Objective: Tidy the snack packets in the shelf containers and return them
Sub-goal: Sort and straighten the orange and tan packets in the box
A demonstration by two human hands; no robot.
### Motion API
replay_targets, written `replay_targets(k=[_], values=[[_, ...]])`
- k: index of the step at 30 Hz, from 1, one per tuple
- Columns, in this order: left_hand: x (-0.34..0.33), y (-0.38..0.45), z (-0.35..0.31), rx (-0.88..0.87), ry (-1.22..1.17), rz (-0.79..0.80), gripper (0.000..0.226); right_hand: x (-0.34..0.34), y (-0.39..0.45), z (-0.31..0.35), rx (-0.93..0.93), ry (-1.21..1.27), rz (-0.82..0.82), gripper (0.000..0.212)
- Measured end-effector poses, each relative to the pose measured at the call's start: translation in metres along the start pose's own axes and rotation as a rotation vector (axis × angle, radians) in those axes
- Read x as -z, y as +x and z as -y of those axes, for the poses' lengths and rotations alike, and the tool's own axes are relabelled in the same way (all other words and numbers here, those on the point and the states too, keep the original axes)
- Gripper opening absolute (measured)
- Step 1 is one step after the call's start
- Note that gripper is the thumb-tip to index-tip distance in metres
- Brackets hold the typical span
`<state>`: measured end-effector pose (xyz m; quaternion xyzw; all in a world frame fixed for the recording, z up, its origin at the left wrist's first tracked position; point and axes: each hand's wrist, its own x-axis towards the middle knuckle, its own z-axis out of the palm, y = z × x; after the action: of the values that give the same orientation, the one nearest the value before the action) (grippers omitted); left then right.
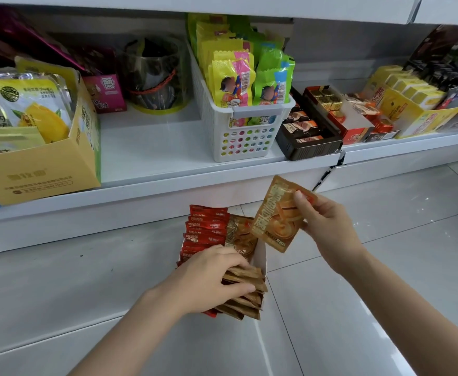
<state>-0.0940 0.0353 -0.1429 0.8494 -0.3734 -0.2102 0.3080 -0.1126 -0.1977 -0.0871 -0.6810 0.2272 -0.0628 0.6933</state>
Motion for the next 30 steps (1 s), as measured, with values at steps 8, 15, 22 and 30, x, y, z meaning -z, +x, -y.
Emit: replay_targets(k=[8, 15, 22, 30], values=[[0.003, -0.013, 0.009, -0.018, -0.026, -0.073, 0.049, -0.031, -0.003, -0.041, 0.228, -0.404, 0.163, 0.019], [-0.001, -0.014, 0.011, -0.044, 0.011, -0.139, 0.034, -0.022, -0.001, -0.051, 0.307, -0.843, 0.294, 0.025], [0.007, -0.002, 0.008, -0.025, -0.037, -0.117, 0.032, -0.020, -0.005, -0.042, 0.328, -0.917, 0.472, 0.026], [0.006, -0.002, 0.007, -0.038, 0.027, -0.094, 0.030, -0.020, 0.007, -0.048, 0.350, -1.015, 0.193, 0.027]])
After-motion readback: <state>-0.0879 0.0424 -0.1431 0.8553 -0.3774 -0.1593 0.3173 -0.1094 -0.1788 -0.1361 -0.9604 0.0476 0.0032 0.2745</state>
